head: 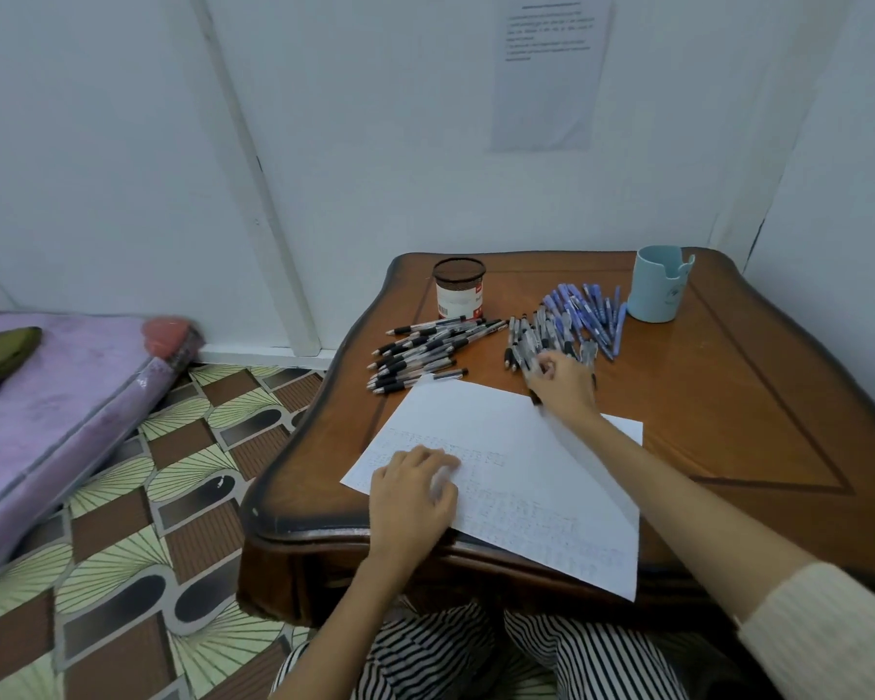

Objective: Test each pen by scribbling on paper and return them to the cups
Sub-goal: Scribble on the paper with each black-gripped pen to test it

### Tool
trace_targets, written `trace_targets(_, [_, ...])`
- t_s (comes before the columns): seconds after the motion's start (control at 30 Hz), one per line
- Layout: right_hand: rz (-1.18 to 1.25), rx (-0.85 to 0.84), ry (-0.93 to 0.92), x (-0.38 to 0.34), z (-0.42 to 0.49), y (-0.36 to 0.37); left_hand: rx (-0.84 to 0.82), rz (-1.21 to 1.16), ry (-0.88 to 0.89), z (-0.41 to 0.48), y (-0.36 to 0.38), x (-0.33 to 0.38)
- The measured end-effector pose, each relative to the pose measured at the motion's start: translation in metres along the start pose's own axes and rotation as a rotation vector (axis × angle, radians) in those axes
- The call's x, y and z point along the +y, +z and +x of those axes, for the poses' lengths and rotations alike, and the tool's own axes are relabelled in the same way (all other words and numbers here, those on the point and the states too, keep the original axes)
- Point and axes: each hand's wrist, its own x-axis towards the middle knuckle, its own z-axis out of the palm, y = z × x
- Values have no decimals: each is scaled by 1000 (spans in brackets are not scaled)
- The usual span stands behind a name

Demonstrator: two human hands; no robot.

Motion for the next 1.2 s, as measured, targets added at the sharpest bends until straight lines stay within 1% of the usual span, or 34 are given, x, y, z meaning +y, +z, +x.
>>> trace_targets(0.1, [-188,-25,30,2,30,-6,7,-109,-84,32,-12,-2])
trace_targets(0.13, [-262,-18,20,1,37,-7,5,-114,-101,43,-13,-4])
trace_targets(0.23, [-460,24,-106,-3,46,-2,-30,-32,-159,74,-7,-18])
trace_targets(0.3, [-489,28,-221,-9,48,8,-11,-10,-212,90,1,-30])
trace_targets(0.4, [-495,-65,-350,-18,51,33,114,-20,-249,112,13,-43])
trace_targets(0.5, [-522,-190,-422,-21,57,58,243,-38,-314,136,16,-56])
trace_targets(0.6, [-492,-232,-439,-15,58,76,309,-33,-361,156,17,-70])
trace_targets(0.73, [-211,-227,-364,-2,58,84,274,-40,-411,167,21,-85])
trace_targets(0.77, [-76,-244,-342,-2,57,82,261,-50,-425,168,23,-88])
trace_targets(0.87, [476,-328,-199,-11,54,66,214,-58,-451,169,25,-89])
trace_targets(0.9, [596,-333,-165,-15,54,58,188,-39,-452,169,25,-88])
trace_targets(1.0, [846,-322,-53,-20,56,40,134,31,-441,168,26,-87])
trace_targets(1.1, [1171,-341,103,-14,53,21,103,58,-448,169,26,-87])
trace_targets(1.17, [1268,-352,163,-7,44,12,62,61,-509,176,22,-81])
trace_targets(1.2, [1250,-353,176,-3,39,8,56,47,-559,181,19,-75])
